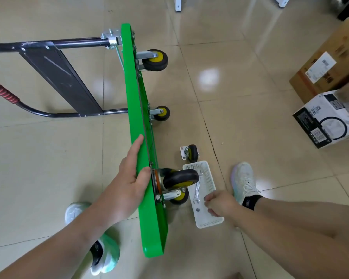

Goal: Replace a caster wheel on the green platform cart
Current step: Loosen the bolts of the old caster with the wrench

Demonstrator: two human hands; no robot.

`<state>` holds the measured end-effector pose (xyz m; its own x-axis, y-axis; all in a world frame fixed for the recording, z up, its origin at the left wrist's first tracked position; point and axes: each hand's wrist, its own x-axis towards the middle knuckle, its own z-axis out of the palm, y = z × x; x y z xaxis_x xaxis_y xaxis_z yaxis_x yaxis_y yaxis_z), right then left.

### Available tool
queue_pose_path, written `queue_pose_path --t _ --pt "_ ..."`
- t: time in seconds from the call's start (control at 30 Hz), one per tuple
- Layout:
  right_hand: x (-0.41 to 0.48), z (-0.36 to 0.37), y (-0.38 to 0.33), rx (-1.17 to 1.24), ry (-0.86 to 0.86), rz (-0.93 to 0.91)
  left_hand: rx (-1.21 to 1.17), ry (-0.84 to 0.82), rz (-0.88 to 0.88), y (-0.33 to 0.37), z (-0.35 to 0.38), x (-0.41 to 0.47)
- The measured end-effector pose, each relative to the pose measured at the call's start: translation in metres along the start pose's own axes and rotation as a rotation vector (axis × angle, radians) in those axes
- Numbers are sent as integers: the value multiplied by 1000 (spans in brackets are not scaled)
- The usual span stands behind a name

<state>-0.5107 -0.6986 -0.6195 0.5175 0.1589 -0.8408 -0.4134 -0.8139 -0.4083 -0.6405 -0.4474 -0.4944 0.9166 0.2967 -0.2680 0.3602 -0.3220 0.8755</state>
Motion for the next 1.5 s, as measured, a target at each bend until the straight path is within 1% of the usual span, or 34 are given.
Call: queue_pose_path --t 0.07,0.2,0.47,0.63,0.77,0.87,0.93,1.1,1.2,1.4,1.5 --pt "-26 3 -15 121 -63 -65 2 -3 -6 1 1 0" --pt "-78 27 -41 260 -215 -246 12 5 1 0 1 0" --pt "-91 75 -50 407 -190 -326 -34 31 -7 5 3 -2" --pt "-84 90 -50 498 -169 -302 -43 42 3 6 3 -2" --pt "-78 95 -49 553 -199 -269 -43 40 -1 6 3 -1" --pt "-76 97 -49 635 -255 -196 -49 37 1 6 3 -1" --pt "-75 98 -48 636 -291 -163 -52 32 4 6 3 -1" --pt "-73 100 -49 706 -308 -143 -47 32 -1 7 3 -2" --pt "-73 99 -51 766 -365 -117 -51 35 4 8 3 -2" --pt "-77 96 -53 818 -372 -115 -57 39 3 6 3 -2" --pt "-79 94 -54 858 -414 -95 -61 42 3 8 4 -2"
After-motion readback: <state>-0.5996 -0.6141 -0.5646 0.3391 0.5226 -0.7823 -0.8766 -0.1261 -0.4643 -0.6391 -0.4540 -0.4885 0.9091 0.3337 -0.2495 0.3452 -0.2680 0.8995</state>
